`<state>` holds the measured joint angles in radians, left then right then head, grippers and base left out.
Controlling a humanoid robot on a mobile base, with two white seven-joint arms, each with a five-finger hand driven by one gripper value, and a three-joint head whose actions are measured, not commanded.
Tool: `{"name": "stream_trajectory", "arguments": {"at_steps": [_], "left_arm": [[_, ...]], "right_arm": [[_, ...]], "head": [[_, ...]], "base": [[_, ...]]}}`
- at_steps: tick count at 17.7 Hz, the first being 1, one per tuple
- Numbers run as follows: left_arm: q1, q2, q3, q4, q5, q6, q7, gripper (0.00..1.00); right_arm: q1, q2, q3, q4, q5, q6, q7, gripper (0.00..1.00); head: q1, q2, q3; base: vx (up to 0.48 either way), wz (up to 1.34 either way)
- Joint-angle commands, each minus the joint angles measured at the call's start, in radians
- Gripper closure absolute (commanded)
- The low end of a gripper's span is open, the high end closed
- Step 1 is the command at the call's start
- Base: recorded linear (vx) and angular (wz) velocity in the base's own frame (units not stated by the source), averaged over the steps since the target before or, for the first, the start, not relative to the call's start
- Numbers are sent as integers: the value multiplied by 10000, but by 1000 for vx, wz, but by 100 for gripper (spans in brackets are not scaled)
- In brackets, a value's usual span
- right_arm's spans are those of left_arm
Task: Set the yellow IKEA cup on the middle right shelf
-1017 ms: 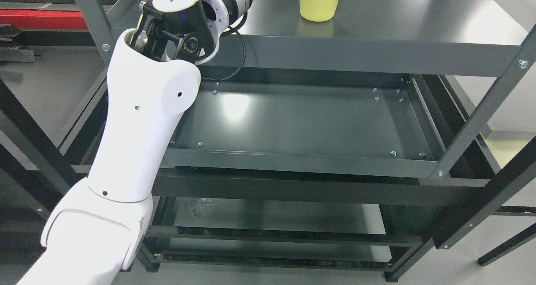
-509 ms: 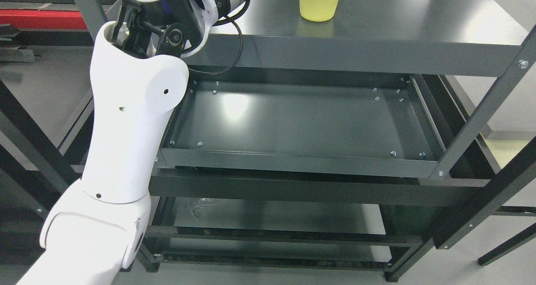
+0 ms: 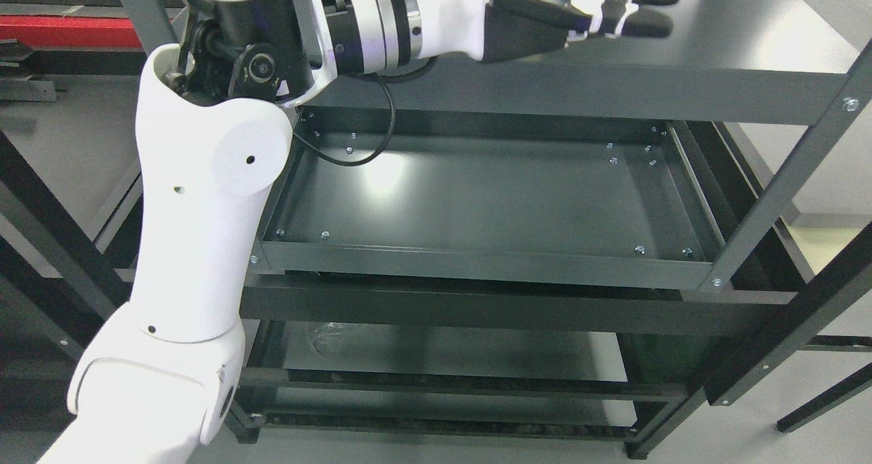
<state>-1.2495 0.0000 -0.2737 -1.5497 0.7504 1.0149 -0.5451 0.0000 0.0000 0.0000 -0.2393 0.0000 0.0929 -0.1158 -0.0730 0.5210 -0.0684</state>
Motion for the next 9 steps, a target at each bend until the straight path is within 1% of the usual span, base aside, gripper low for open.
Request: {"name": "stream_trajectory", "arguments": {"at_steps": [1,5,7,8,9], "left_arm": [[897,292,-850,-548,580,323,-578,1],[2076,261,-1847,-548,473,323,-517,1],[2828,230,-2201,-518,-259,237,-486,1],[3181,215,-2308,-487,-765,-37,-486,1],[3655,200,-2476,-411,-1362,-647,-501,1]], "right_arm": [[138,-175,169,0,-245,7,-8,1],[138,-175,169,0,-245,7,-8,1],[138,-175,169,0,-245,7,-8,1],[138,-175,169,0,-245,7,-8,1],[138,-175,169,0,-245,7,-8,1]], "head": [[0,0,0],[0,0,0],[0,0,0],[0,0,0],[0,0,0]], "base": [[0,0],[0,0],[0,0],[0,0],[0,0]]}}
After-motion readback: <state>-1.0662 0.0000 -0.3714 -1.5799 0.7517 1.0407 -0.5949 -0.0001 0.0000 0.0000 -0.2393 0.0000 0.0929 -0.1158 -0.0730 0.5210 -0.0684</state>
